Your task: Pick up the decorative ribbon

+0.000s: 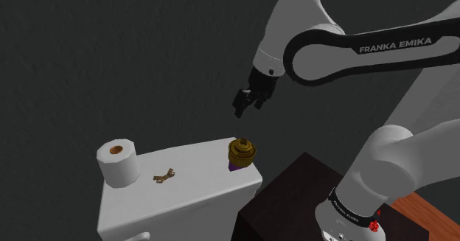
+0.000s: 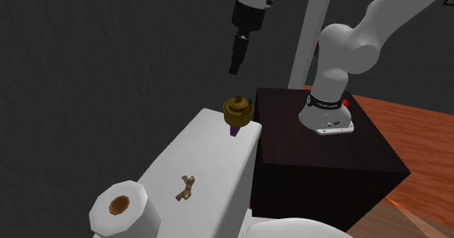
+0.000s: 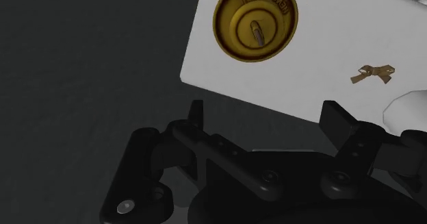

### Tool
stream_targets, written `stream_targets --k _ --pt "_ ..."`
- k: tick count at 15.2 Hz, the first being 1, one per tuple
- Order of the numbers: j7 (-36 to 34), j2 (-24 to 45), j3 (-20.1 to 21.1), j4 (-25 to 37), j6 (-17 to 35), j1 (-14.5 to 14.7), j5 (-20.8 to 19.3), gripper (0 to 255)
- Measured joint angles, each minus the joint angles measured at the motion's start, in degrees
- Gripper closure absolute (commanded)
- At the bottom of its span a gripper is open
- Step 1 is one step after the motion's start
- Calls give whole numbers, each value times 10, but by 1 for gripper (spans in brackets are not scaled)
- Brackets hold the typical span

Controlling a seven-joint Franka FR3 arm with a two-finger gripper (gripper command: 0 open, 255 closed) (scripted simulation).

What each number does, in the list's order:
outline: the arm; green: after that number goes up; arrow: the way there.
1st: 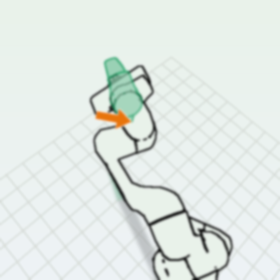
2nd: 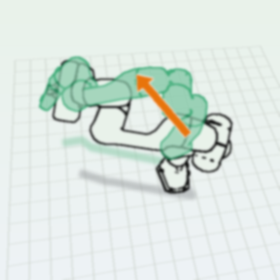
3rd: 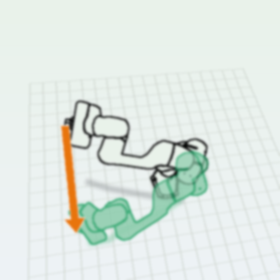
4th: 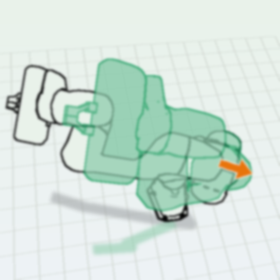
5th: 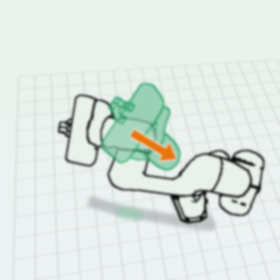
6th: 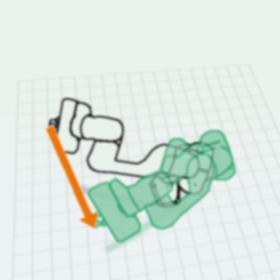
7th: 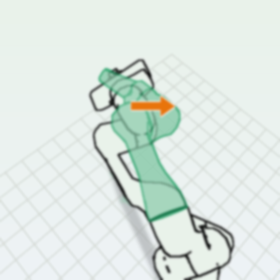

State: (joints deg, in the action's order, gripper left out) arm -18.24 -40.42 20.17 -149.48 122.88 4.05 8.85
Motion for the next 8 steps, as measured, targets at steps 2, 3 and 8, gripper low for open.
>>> stream_targets --k 2,3,8 --pt "-30 21 30 -9 38 1 4 0" --pt "-42 35 43 -8 56 -2 3 0" --pt "-137 127 137 8 152 -30 -21 0"
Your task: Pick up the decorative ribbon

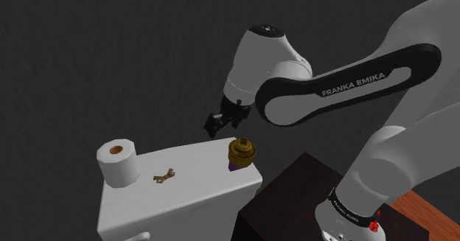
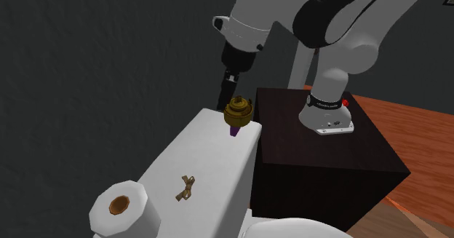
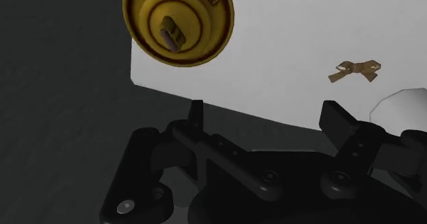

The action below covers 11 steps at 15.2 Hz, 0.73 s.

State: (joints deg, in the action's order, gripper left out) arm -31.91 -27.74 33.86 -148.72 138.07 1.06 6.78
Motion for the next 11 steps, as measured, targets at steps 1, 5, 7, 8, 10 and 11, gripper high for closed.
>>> stream_targets --k 1,5,7,8,10,11 --pt "-24 23 23 8 18 -12 -13 0" --pt "-139 113 123 41 81 -79 -96 0" --pt "-213 165 179 63 100 -128 -171 0" --pt "-265 200 216 82 101 -157 -223 0" --pt "-384 286 258 117 92 -196 -366 0" --pt "-445 337 258 142 75 -190 -443 0"
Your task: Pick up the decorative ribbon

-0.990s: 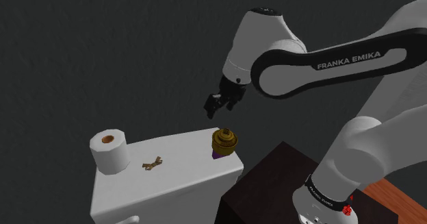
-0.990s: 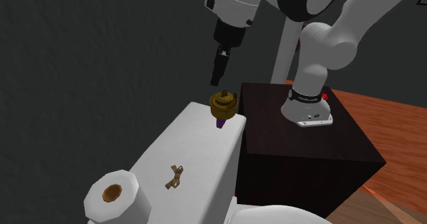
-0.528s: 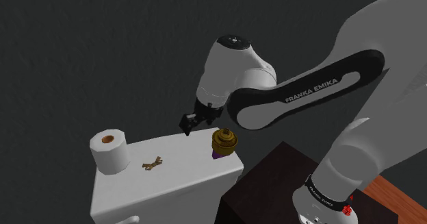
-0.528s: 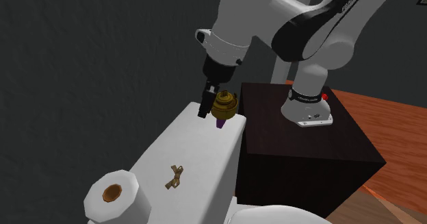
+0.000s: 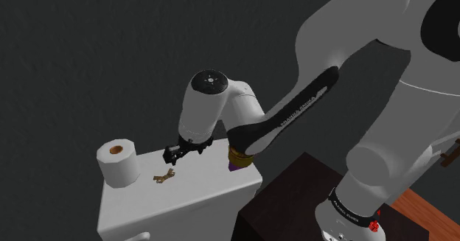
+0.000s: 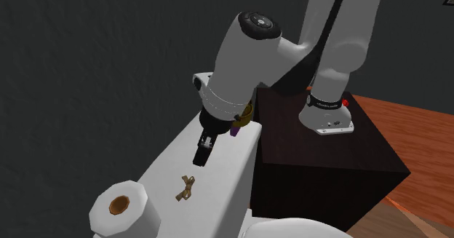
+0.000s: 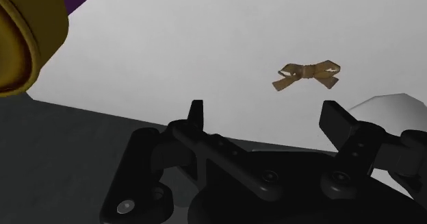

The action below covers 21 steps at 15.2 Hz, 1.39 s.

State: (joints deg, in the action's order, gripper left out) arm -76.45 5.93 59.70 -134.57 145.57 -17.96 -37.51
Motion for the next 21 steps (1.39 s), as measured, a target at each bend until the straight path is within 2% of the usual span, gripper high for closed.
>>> stream_targets --k 2,5,7,14,15,21 --pt "-88 71 -30 43 -33 49 -104 0" --pt "-165 158 -83 108 -71 127 -200 0" --pt "-196 188 -104 128 -81 157 -234 0" --pt "-247 239 -144 143 -76 195 -298 0" --pt "-249 241 -146 144 -75 196 -301 255" --pt "-250 243 -145 148 -75 199 -303 255"
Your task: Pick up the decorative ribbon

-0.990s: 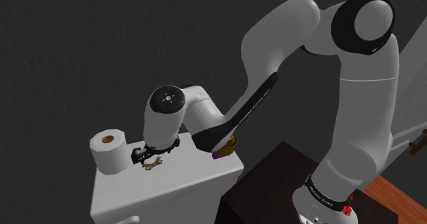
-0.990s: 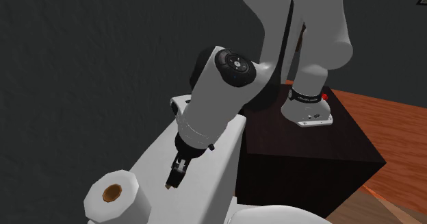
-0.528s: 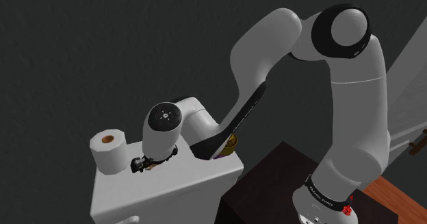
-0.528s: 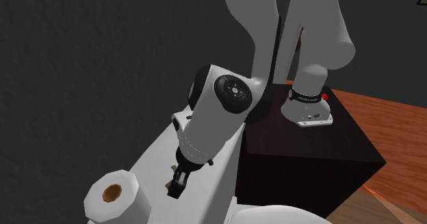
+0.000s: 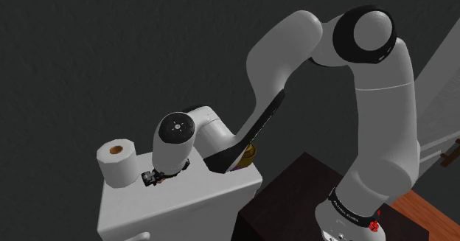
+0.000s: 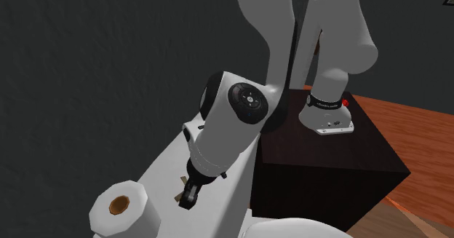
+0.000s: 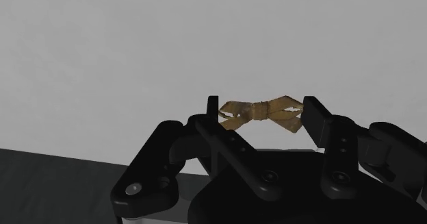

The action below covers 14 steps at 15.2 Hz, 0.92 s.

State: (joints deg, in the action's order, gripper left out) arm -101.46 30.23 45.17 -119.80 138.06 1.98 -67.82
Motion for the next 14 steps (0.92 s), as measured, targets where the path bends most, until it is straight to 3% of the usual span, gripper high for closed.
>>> stream_targets --k 5,14 --pt "3 -3 2 -3 0 -3 4 255" --pt "57 -57 46 -13 -15 -39 75 255"
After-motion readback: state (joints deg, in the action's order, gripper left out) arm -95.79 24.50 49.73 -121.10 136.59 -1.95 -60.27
